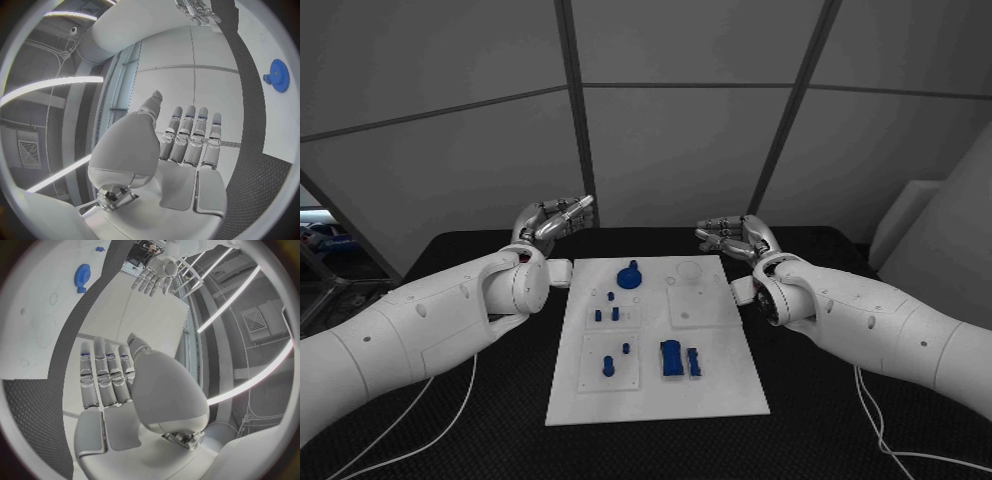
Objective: Assemble the parts on the task board
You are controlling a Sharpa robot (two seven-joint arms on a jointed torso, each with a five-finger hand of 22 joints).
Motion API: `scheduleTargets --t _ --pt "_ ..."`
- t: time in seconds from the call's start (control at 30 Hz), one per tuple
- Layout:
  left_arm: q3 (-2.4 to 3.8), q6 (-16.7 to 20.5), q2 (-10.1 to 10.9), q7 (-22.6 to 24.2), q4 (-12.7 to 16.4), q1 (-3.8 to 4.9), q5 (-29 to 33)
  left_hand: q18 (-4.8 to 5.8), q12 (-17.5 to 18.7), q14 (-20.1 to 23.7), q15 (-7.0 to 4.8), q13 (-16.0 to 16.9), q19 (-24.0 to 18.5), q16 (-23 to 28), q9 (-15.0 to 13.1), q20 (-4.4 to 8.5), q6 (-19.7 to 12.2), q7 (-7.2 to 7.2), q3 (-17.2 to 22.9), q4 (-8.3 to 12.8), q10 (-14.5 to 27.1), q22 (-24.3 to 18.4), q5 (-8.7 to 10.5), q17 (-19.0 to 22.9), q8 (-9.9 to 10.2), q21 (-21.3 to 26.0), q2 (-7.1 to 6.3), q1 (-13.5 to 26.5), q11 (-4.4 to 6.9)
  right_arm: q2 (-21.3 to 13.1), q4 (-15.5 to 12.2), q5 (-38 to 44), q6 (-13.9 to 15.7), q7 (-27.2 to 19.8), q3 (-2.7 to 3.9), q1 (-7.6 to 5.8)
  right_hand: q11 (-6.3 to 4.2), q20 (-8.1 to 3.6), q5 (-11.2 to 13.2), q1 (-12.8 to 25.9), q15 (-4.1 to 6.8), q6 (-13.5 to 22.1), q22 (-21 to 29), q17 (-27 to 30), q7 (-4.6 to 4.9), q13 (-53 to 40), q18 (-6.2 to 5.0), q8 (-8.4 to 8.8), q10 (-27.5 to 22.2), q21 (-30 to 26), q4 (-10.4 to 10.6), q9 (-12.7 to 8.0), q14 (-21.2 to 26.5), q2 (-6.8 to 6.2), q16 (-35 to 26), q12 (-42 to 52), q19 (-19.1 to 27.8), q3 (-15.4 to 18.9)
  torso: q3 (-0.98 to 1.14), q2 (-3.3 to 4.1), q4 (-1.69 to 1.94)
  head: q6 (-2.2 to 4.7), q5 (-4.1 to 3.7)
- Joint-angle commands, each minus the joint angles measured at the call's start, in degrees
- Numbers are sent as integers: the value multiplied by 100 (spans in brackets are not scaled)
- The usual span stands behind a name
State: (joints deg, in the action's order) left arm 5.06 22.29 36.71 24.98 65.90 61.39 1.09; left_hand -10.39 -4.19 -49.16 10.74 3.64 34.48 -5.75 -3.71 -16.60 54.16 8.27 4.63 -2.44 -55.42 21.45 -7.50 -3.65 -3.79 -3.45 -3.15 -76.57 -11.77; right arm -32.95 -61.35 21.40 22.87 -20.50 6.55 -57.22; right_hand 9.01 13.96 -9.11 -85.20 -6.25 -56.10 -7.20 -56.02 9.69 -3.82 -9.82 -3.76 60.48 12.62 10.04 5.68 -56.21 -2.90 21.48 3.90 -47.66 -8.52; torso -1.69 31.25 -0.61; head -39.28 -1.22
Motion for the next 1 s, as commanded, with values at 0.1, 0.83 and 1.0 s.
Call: scheduleTargets --t 0.1,0.83,1.0 --pt "-15 51 38 -1 88 -3 -19 272 419 1727 -380 -364 -1228 575 371 588 -1922 -307 -463 244 1948 -770 263 365 379 345 315 2709 420 -41 -86 -38 60 -7 -18 -7 -323 -476 333 3040 205 1993 273 1968 -342 382 295 376 -2160 -475 -369 -568 1978 290 -810 -390 1666 307 10 1 3 33 6" --pt "-502 2166 793 478 2387 -122 -108 1039 419 3658 -1074 -364 -2564 575 371 1243 -4039 -827 -463 244 4129 -1604 750 365 379 345 315 5706 1177 -1128 -2749 -2056 2042 -892 -630 -283 -901 -1396 911 6319 625 4160 720 4145 -969 382 580 376 -4486 -1262 -1004 -568 4161 290 -1610 -390 3517 852 169 -7 61 490 122" --pt "-506 2183 798 481 2405 -123 -109 1039 419 3895 -1074 -364 -2741 575 371 1660 -4295 -827 -463 244 4391 -1705 750 365 379 345 315 6070 1177 -1174 -2861 -2140 2125 -929 -655 -294 -901 -1396 911 6717 625 4421 720 4408 -969 382 982 376 -4770 -1262 -1004 -568 4423 290 -1709 -390 3740 852 169 -7 61 490 122"
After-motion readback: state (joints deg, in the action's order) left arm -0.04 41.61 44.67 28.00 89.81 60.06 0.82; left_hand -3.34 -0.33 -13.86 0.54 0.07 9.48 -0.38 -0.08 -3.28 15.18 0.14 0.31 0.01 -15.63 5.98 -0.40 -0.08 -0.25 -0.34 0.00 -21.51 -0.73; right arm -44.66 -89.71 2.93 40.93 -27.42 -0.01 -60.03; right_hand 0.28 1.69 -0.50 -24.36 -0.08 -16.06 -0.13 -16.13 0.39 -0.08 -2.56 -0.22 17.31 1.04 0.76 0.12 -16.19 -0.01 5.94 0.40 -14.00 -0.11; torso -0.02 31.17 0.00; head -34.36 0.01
